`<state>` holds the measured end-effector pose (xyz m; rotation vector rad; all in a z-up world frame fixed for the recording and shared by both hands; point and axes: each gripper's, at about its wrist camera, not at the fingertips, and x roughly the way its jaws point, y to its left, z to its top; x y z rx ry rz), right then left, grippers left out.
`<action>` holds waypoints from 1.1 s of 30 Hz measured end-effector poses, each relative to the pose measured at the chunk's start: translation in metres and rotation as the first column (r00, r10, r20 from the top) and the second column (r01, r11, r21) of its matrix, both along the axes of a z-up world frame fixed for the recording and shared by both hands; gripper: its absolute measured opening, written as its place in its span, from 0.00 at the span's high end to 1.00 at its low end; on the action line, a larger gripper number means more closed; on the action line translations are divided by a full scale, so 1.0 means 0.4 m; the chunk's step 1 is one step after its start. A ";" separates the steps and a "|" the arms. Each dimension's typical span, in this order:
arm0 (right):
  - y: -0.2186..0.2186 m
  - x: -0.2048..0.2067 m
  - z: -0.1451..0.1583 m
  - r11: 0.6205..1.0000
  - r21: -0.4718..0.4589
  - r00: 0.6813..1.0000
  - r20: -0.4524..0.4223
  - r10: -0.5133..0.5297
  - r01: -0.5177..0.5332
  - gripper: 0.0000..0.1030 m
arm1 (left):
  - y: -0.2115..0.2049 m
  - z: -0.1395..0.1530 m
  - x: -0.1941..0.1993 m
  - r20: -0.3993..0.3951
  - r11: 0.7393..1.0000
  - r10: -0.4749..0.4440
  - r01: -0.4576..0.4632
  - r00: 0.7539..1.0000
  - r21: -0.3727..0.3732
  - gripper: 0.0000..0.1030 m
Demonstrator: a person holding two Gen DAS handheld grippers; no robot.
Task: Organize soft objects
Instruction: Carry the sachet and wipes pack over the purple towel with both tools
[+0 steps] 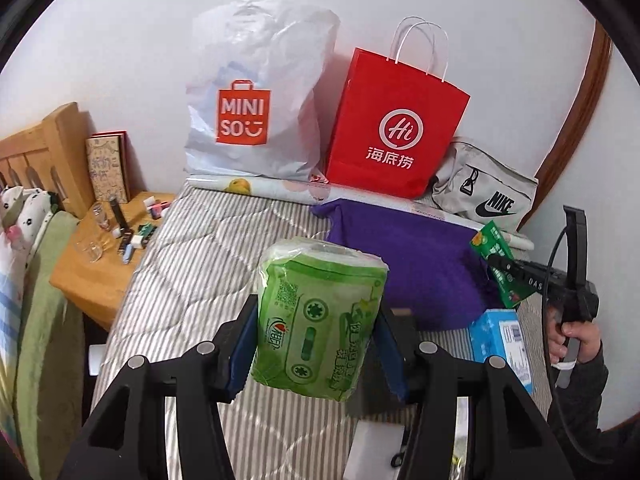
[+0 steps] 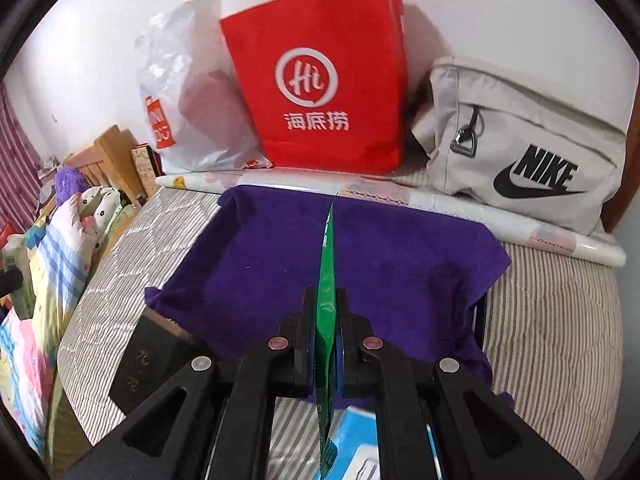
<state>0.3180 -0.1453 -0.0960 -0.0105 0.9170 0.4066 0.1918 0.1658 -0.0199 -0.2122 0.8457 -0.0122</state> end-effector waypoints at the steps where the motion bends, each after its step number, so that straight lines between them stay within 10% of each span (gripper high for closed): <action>1: -0.001 0.007 -0.006 1.000 0.001 1.000 -0.008 0.001 -0.001 0.93 | -0.001 -0.004 0.014 -0.002 1.000 0.003 -0.003 1.000 -0.003 0.50; 33: -0.116 0.179 -0.121 0.992 -0.038 0.983 -0.134 -0.125 0.121 0.93 | -0.190 -0.290 0.544 -0.241 0.980 -0.162 0.129 0.957 -0.149 0.50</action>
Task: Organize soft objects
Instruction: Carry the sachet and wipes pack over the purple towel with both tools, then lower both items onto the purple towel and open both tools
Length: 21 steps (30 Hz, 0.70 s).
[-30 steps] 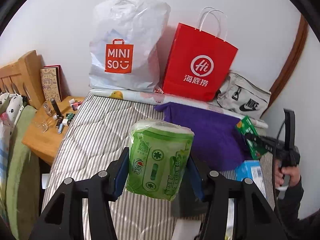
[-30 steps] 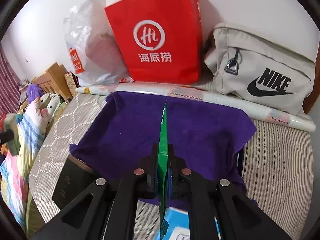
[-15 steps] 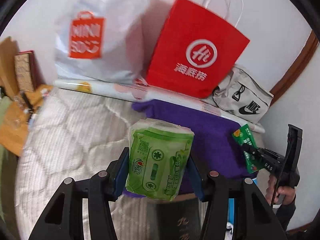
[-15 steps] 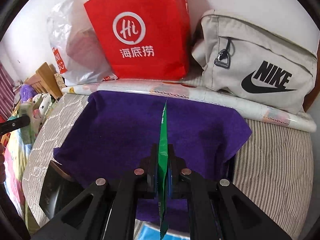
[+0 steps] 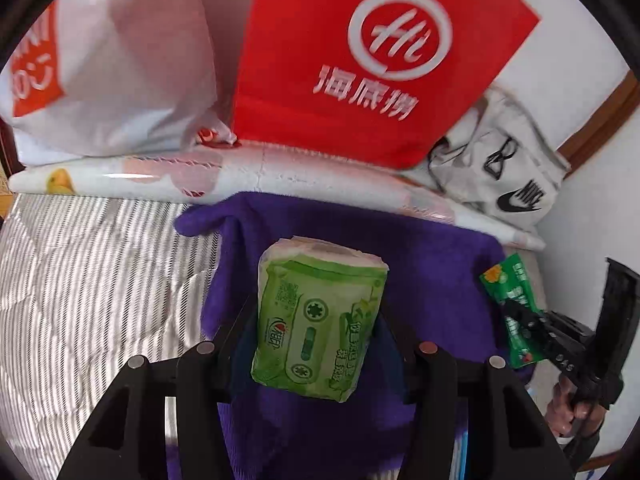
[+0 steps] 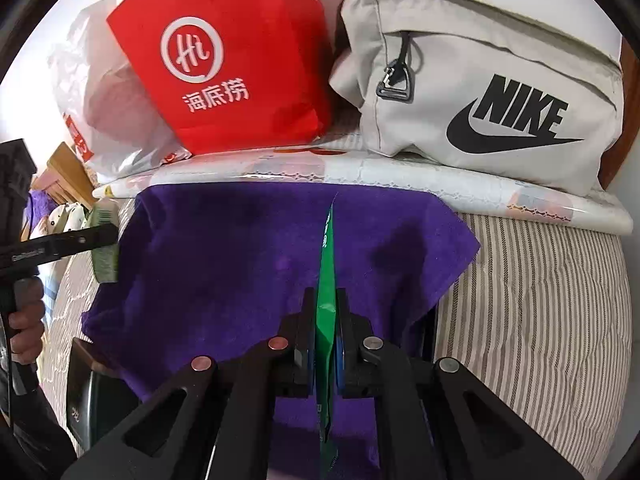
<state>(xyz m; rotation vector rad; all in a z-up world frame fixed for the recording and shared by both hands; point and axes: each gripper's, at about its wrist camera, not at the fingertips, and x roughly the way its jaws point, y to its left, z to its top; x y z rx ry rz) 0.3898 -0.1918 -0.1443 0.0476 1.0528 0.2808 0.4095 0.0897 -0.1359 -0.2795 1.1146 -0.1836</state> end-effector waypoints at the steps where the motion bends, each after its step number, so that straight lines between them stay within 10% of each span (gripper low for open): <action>1: -0.003 0.005 -0.004 1.000 -0.003 1.000 -0.001 -0.005 0.005 0.93 | -0.005 -0.009 0.009 -0.009 1.000 -0.001 0.001 1.000 0.008 0.50; 21: -0.023 0.062 -0.077 1.000 -0.026 1.000 -0.031 -0.005 0.004 0.92 | -0.040 -0.080 0.094 -0.105 0.998 0.009 -0.003 0.994 0.064 0.45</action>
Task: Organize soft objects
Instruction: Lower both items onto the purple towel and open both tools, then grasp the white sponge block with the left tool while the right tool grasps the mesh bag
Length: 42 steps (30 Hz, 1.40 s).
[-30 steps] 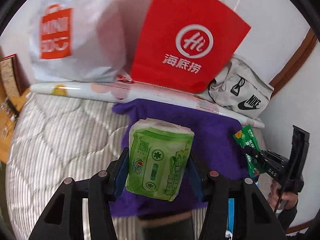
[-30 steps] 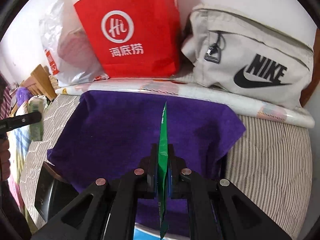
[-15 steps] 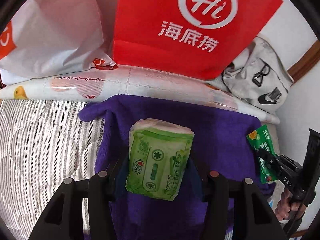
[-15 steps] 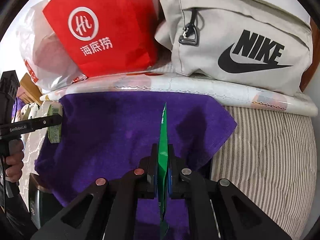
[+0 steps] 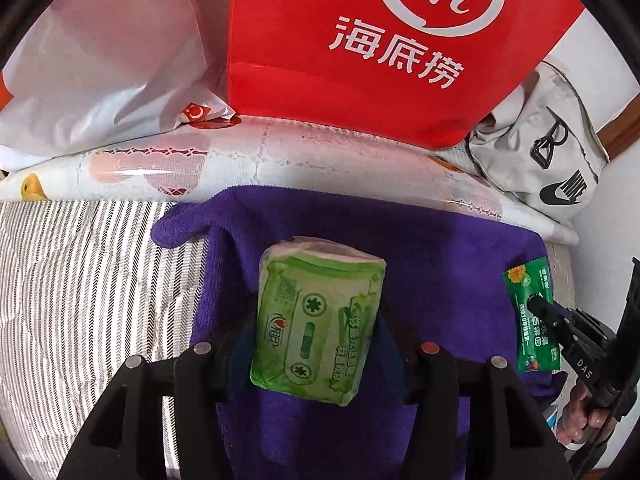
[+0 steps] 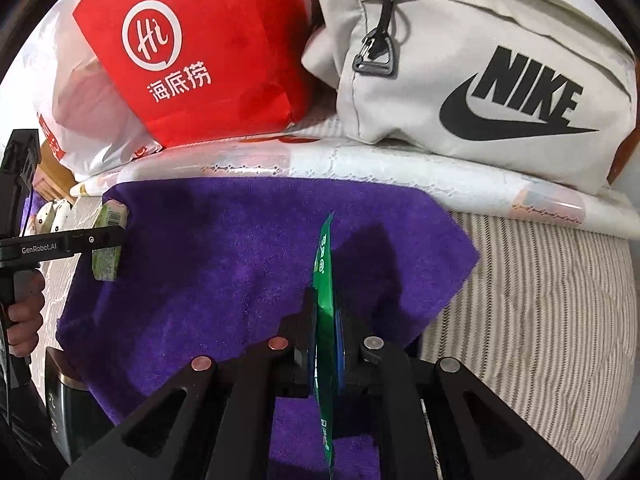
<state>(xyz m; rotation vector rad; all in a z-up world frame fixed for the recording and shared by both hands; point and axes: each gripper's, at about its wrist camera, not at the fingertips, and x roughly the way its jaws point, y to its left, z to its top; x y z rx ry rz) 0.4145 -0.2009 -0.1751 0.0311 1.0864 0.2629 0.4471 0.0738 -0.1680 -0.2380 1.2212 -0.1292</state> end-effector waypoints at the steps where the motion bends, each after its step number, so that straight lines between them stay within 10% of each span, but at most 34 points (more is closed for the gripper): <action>1: -0.002 -0.001 0.001 1.000 -0.001 1.000 0.000 0.002 -0.002 0.92 | -0.002 -0.001 0.002 -0.003 1.000 0.004 -0.004 1.000 -0.009 0.39; 5: -0.005 -0.010 0.012 1.000 -0.011 1.000 0.014 0.015 -0.015 0.79 | -0.006 0.012 -0.006 0.019 1.000 0.012 -0.012 1.000 -0.010 0.27; 7: -0.009 -0.019 0.025 1.000 -0.025 0.999 0.036 0.011 -0.010 0.57 | -0.010 0.025 -0.015 0.030 0.999 0.009 -0.009 1.000 0.032 0.26; 21: -0.048 -0.180 0.184 0.994 -0.095 0.984 0.174 -0.035 0.052 0.23 | 0.003 0.168 -0.226 0.140 0.999 0.022 -0.026 0.990 0.027 0.26; 42: -0.066 -0.589 0.272 0.997 0.076 0.974 0.222 -0.045 0.028 0.21 | 0.012 0.248 -0.670 0.282 0.999 0.025 -0.033 0.959 0.025 0.26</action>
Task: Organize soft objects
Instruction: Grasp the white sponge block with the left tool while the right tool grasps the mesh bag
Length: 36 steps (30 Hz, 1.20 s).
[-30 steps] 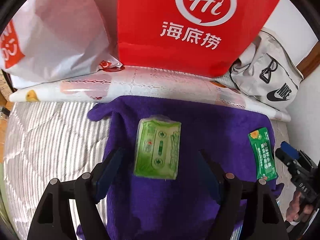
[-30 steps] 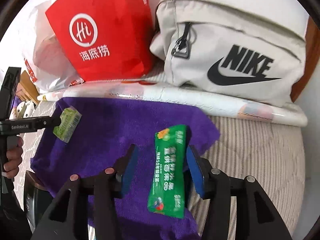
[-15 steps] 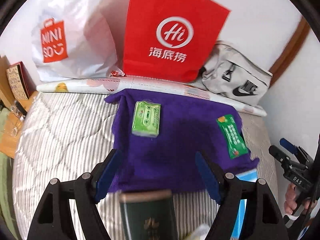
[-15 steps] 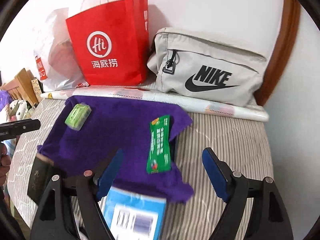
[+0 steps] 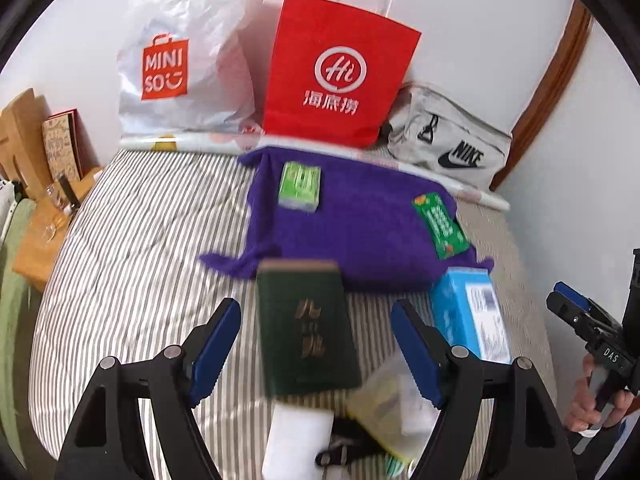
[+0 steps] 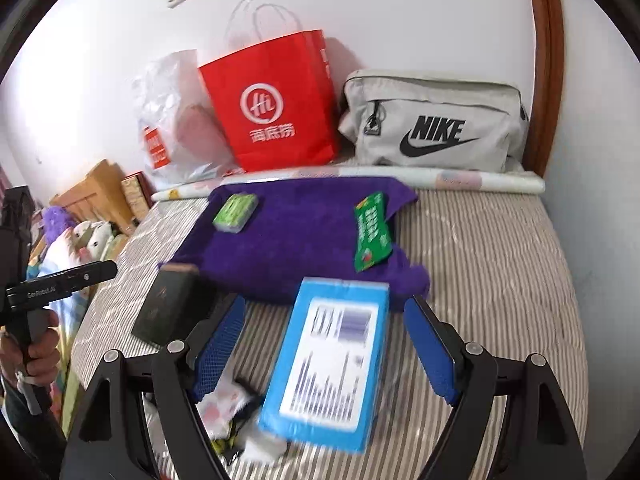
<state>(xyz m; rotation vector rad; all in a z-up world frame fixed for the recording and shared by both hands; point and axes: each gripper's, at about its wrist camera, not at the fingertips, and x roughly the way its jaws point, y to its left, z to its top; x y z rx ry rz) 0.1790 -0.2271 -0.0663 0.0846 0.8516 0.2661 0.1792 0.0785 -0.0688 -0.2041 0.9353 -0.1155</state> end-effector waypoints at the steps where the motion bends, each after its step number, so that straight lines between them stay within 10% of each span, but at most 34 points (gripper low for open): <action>1: 0.002 -0.018 -0.006 1.000 -0.005 1.000 -0.012 0.001 -0.001 0.21 | 0.001 -0.009 -0.017 -0.004 1.000 0.000 0.000 1.000 0.005 0.26; 26: 0.094 -0.257 -0.102 0.995 0.023 0.995 -0.010 0.099 -0.098 0.21 | -0.061 -0.295 -0.086 -0.226 0.983 -0.075 0.110 0.971 0.147 0.26; 30: 0.135 -0.249 -0.122 0.989 0.015 0.989 -0.030 0.144 -0.144 0.21 | -0.048 -0.286 -0.087 -0.210 0.989 -0.091 0.114 0.973 0.098 0.51; 36: 0.206 -0.236 -0.134 0.979 0.004 0.978 -0.040 0.205 -0.205 0.21 | -0.008 -0.251 -0.101 -0.177 0.988 -0.044 0.068 0.983 0.137 0.54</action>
